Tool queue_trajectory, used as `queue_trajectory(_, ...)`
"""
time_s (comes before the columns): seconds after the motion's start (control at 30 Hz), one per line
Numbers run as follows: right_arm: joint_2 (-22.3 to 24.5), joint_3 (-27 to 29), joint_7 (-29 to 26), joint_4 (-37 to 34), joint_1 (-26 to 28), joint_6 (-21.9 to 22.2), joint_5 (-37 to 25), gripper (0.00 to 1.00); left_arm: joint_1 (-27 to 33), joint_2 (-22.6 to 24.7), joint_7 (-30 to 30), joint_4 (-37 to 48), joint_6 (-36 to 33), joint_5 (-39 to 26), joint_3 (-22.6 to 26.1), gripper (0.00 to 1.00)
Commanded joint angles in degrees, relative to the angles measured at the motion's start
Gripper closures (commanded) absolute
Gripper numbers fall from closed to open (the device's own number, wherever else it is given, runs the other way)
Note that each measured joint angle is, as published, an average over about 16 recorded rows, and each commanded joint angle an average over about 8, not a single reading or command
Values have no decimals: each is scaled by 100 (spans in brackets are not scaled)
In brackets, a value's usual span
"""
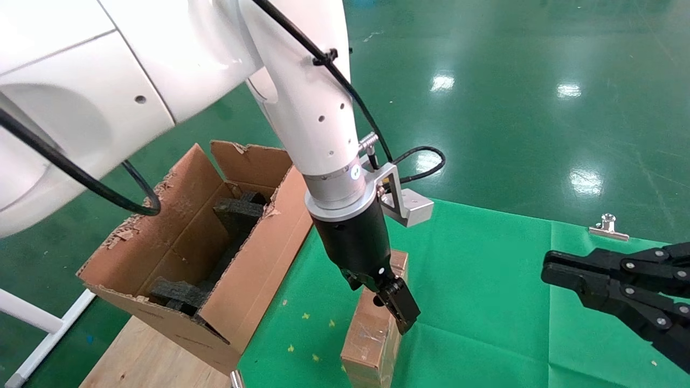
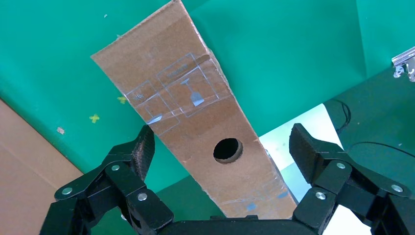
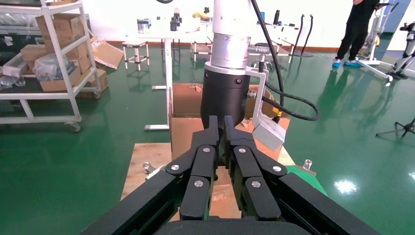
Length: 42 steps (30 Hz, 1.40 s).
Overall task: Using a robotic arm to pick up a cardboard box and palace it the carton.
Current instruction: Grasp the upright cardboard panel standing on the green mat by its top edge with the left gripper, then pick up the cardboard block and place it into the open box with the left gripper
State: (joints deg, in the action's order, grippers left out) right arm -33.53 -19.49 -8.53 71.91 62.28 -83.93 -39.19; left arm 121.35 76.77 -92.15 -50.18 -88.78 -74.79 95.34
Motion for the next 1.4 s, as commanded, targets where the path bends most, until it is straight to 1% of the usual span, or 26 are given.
queue_trajectory(0.03,0,0,0,0,0,0,0,0,-1,-3,-4,-3,-1,-5,-7,100)
queue_trajectory(0.8,0,0,-1,0,0,0,0,0,-5,-16,-22,-14,-8,-29,-34,100)
queue_trajectory(1.0,0,0,-1,0,0,0,0,0,45,-98,57,-92,32,-37,-44,100)
queue_trajectory(1.17,0,-1,-1,0,0,0,0,0,370,-448,440,-283,61,-59,-138,100)
queue_trajectory(1.27,0,-1,0,-1,0,0,0,0,714,-812,824,-346,63,-91,-250,100)
queue_trajectory(1.4,0,-1,0,-1,0,0,0,0,1274,-1371,1491,-213,68,-163,-437,100)
